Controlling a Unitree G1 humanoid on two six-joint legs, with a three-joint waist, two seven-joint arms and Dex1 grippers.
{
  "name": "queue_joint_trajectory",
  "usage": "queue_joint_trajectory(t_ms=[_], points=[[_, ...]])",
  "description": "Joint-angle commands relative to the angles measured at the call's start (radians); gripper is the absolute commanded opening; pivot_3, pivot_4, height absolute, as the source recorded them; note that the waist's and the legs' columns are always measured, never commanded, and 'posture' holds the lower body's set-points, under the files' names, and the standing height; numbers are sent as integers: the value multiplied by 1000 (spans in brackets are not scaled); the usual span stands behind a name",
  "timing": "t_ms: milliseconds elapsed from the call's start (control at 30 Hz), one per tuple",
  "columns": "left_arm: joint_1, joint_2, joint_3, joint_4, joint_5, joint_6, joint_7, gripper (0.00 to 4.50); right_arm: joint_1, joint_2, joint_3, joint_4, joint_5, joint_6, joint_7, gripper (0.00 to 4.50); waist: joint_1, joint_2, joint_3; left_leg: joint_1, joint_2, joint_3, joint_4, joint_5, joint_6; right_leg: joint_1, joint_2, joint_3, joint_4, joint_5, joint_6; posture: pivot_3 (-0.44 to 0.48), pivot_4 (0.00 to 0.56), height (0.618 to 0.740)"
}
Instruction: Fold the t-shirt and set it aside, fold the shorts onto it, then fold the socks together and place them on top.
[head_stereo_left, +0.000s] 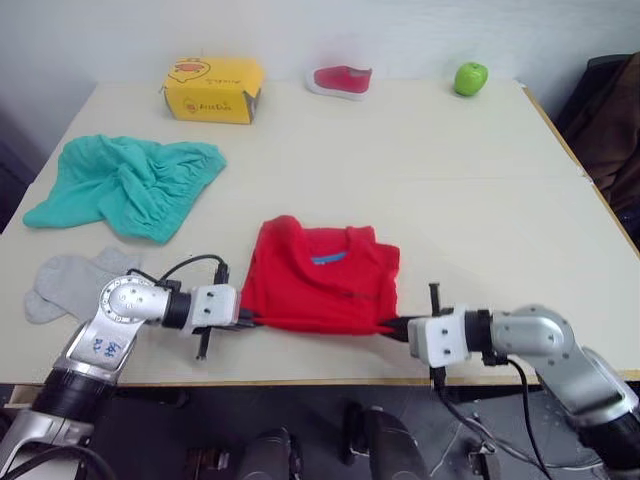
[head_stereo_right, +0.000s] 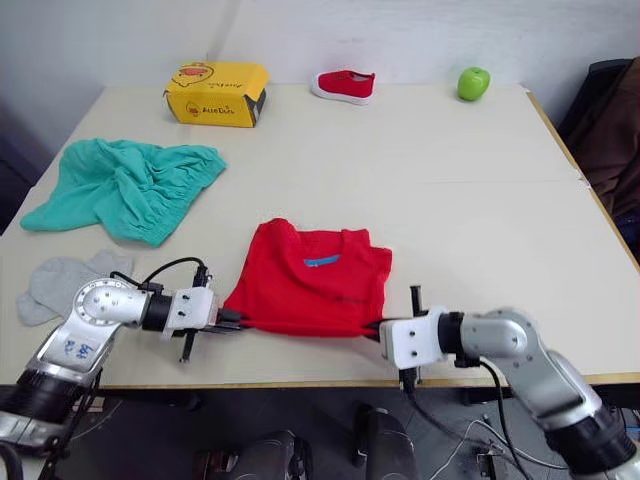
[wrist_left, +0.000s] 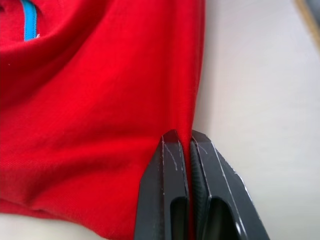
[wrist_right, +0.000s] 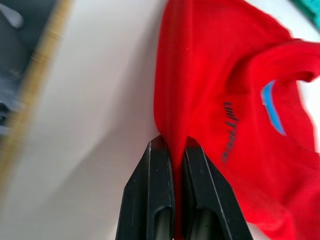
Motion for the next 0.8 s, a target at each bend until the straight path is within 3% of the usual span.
queue_joint_trajectory(t_ms=[33,100,167,233,367,400,467,567,633,700,800], points=[[45,-12,5,-87,-34,69,16,50,16,28,-22,-35,14,47,-33,0,0,0,0,0,0,0,0,0,0,0,0,0,0,0,0,0,150,740],[60,-19,5,-110,-36,111,31,0,13,36,-24,-28,11,61,-36,546,0,0,0,0,0,0,0,0,0,0,0,0,1,0,0,0,150,740],[77,-18,7,-130,-46,142,30,526,20,25,-43,-45,47,97,-19,1010,0,0,0,0,0,0,0,0,0,0,0,0,1,0,0,0,150,740],[108,4,16,-162,-66,197,18,1089,42,-1,-87,-97,139,189,14,1752,1,0,0,0,0,0,0,0,0,0,0,0,1,0,0,0,150,740],[183,131,110,-268,-258,432,-84,2343,51,-57,-211,-211,414,425,72,3148,-3,0,0,-1,0,-2,-1,0,0,0,0,-1,1,0,0,0,150,740],[185,160,145,-288,-326,498,-109,2620,34,-63,-237,-221,476,479,72,3161,-5,0,0,-1,0,-2,-2,0,0,0,0,-1,0,0,0,0,150,740],[158,202,209,-304,-455,636,-132,2620,-23,-68,-275,-220,574,573,60,3161,-2,0,1,0,1,-2,-1,0,0,0,0,-1,-1,-1,-1,0,150,740],[47,188,243,-285,-564,754,-115,2620,-136,-53,-281,-180,689,703,42,3161,4,1,1,0,0,-3,-1,0,0,0,0,-1,-1,-1,-1,0,150,740],[-37,146,208,-260,-555,778,-78,2438,-190,-41,-258,-149,707,737,50,2981,17,1,1,-1,0,-4,0,0,-1,0,0,-1,-1,-1,-1,0,150,740],[-133,58,104,-206,-449,726,-31,1998,-245,-21,-175,-74,624,707,68,2539,24,2,1,-2,0,-4,-1,-1,-1,0,0,-3,0,-1,-1,0,150,740],[-254,-69,-40,-94,-320,693,13,1011,-330,41,-52,78,496,650,72,1420,24,1,0,-4,-2,-3,0,0,0,0,1,-3,0,1,1,0,150,740]])
